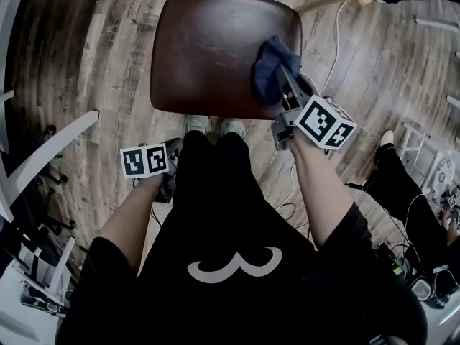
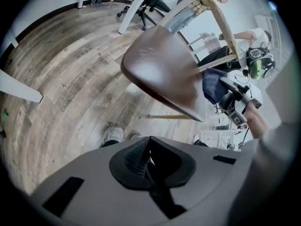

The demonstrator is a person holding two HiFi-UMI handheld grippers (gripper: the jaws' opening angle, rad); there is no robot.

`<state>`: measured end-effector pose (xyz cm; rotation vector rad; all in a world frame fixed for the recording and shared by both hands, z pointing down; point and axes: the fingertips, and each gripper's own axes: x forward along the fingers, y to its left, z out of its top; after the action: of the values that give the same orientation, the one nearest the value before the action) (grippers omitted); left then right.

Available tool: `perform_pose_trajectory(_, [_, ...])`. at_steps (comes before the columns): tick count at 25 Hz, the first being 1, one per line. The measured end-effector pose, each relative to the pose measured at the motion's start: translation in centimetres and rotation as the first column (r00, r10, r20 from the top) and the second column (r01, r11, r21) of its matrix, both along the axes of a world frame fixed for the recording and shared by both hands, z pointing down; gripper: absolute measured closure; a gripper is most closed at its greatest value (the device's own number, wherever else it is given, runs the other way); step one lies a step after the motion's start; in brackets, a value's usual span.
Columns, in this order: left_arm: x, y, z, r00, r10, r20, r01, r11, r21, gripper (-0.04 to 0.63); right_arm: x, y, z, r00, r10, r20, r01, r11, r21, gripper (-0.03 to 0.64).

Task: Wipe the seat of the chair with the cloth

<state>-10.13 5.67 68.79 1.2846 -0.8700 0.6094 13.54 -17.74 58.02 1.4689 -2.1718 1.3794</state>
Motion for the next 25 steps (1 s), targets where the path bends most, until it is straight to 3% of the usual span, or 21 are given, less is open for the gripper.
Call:
perform_pose_trajectory(9, [-4.0, -1.8, 1.3, 0.998, 0.064, 0.015, -0.064, 0.998, 0.012, 0.583, -10.3, 2.5, -0.4, 0.989, -0.119, 0.084, 0.121, 0.992, -0.024, 0.563])
perform_pose_trajectory(25, [-12.3, -0.5, 2.4, 0.997, -0.067, 0.028, 0.068, 0.998, -0.017, 0.583, -25.3, 5.4, 1.4, 0.927, -0.352, 0.128, 0.360, 0.932, -0.045, 0.563])
